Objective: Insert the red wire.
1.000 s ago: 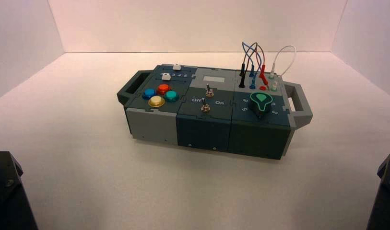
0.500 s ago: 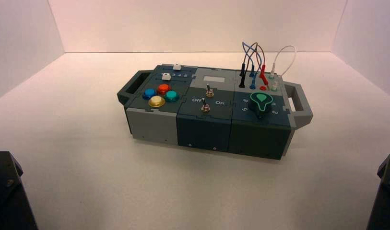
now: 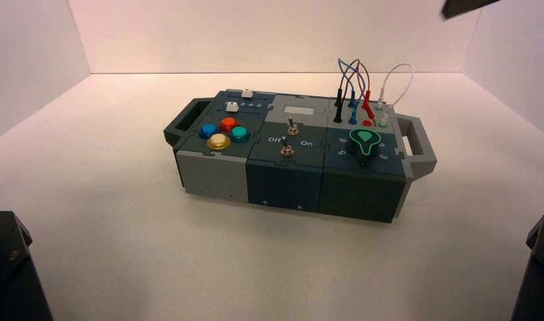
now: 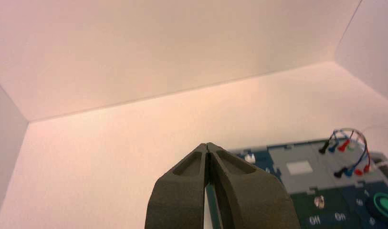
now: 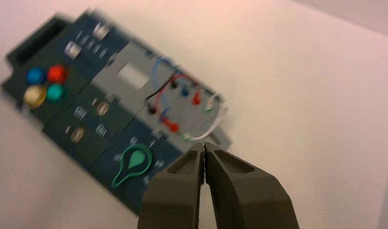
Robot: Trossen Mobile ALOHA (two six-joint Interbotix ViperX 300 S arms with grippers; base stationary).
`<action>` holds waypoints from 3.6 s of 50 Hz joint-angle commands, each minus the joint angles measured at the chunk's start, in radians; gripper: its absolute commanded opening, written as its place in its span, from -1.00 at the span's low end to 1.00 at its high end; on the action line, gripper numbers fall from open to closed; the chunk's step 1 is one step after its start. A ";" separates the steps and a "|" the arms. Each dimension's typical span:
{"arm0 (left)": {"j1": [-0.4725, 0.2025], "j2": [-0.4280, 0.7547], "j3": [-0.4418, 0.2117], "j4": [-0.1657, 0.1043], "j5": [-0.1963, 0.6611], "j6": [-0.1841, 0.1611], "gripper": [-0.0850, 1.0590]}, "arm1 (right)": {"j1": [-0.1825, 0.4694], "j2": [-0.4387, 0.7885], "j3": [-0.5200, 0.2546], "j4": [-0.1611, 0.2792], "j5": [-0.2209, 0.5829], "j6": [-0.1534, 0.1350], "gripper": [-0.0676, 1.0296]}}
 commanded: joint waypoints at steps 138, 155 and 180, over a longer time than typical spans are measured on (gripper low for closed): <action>-0.514 0.403 -0.064 -0.044 -0.064 -0.187 -0.91 | 0.186 0.726 -0.370 -0.161 0.253 -0.058 -0.08; -0.514 0.405 -0.064 -0.038 -0.063 -0.186 -0.91 | 0.186 0.775 -0.400 -0.166 0.265 -0.058 -0.08; -0.514 0.402 -0.066 -0.035 -0.064 -0.186 -0.91 | 0.186 0.815 -0.430 -0.178 0.265 -0.060 -0.08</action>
